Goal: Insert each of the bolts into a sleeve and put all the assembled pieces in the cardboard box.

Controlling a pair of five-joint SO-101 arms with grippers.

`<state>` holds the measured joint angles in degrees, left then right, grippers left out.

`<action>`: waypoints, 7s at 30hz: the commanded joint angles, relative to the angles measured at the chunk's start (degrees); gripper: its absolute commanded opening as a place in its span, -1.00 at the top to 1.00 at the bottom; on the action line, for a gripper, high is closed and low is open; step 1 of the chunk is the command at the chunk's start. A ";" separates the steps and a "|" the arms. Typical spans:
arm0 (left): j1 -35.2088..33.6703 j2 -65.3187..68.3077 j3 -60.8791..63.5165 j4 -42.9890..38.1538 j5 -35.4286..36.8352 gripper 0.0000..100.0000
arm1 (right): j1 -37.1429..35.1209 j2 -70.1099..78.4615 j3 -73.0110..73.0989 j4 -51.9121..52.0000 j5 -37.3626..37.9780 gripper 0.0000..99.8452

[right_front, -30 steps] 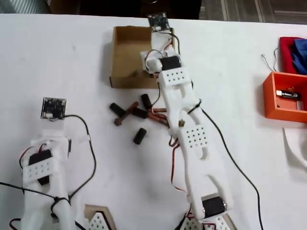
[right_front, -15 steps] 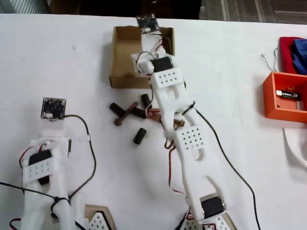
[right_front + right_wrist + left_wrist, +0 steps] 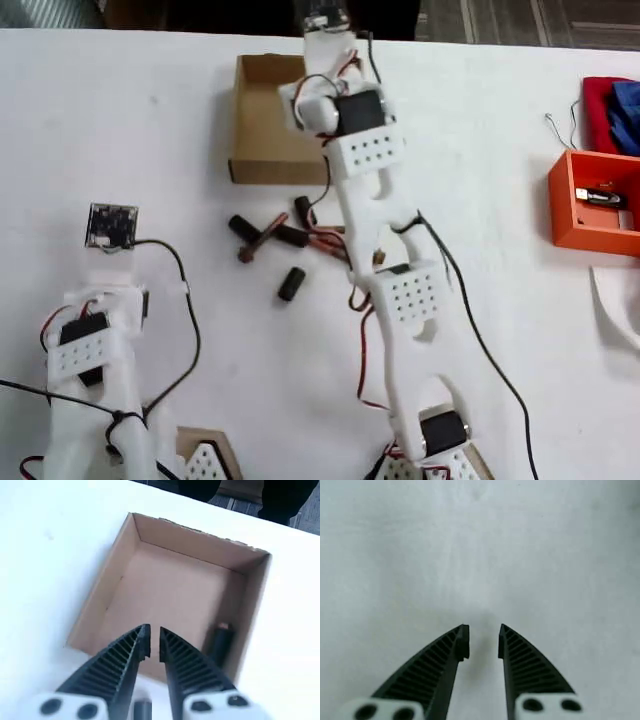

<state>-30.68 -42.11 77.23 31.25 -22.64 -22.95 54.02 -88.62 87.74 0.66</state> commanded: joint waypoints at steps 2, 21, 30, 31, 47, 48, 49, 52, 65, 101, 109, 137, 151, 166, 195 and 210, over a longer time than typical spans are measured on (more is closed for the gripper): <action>-0.18 -0.44 -0.31 -0.88 -0.18 0.76 | 0.22 -8.31 -6.77 10.95 0.44 0.95; -0.88 -0.53 -0.66 -0.88 -0.18 0.76 | -10.51 -46.55 69.45 5.32 0.53 0.95; -13.19 -0.09 -0.31 -9.85 17.58 0.75 | -11.74 -38.20 78.68 -2.68 -1.76 0.77; -13.36 -0.09 -0.31 -10.02 18.02 0.75 | -11.91 -37.23 78.68 -2.68 -3.60 0.77; -13.27 -0.09 -0.22 -10.20 18.37 0.75 | -14.29 -26.24 78.42 -2.15 -18.73 0.76; -13.27 -0.09 -0.22 -10.20 18.37 0.75 | -14.55 -26.24 78.42 -2.15 -18.73 0.76; -13.27 -0.09 -0.22 -10.29 18.37 0.75 | -14.73 -26.24 78.24 -2.15 -18.73 0.76; -13.27 -0.09 -0.22 -10.29 18.37 0.75 | -15.96 -25.71 77.27 -2.15 -18.73 0.76; -13.27 -0.09 -0.22 -10.29 18.37 0.75 | -17.98 -21.85 75.96 -3.38 -18.73 0.76; -13.19 -0.09 -0.22 -10.29 18.37 0.75 | -14.37 -24.66 60.13 2.86 15.12 0.96; -13.19 -0.09 -0.22 -10.20 18.37 0.75 | -17.98 -45.85 98.37 -21.23 12.48 0.96; -10.81 -0.44 0.92 -10.37 18.02 0.75 | -17.71 -45.49 116.04 -32.22 12.66 0.81; -10.81 -0.44 1.01 -10.37 18.02 0.75 | -17.71 -45.23 113.49 -31.96 12.66 0.83; -2.02 0.00 -10.24 7.56 10.55 0.75 | -4.97 -73.01 107.87 -20.79 12.75 0.96; 34.37 44.75 -63.16 41.05 5.19 0.57 | 25.54 -79.43 81.76 -19.21 5.63 0.96; 38.24 48.53 -64.40 38.95 2.46 0.57 | 25.54 -79.43 81.93 -20.26 2.46 0.96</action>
<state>5.19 5.01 15.52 70.99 -19.21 2.20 -25.54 -3.69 68.75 3.56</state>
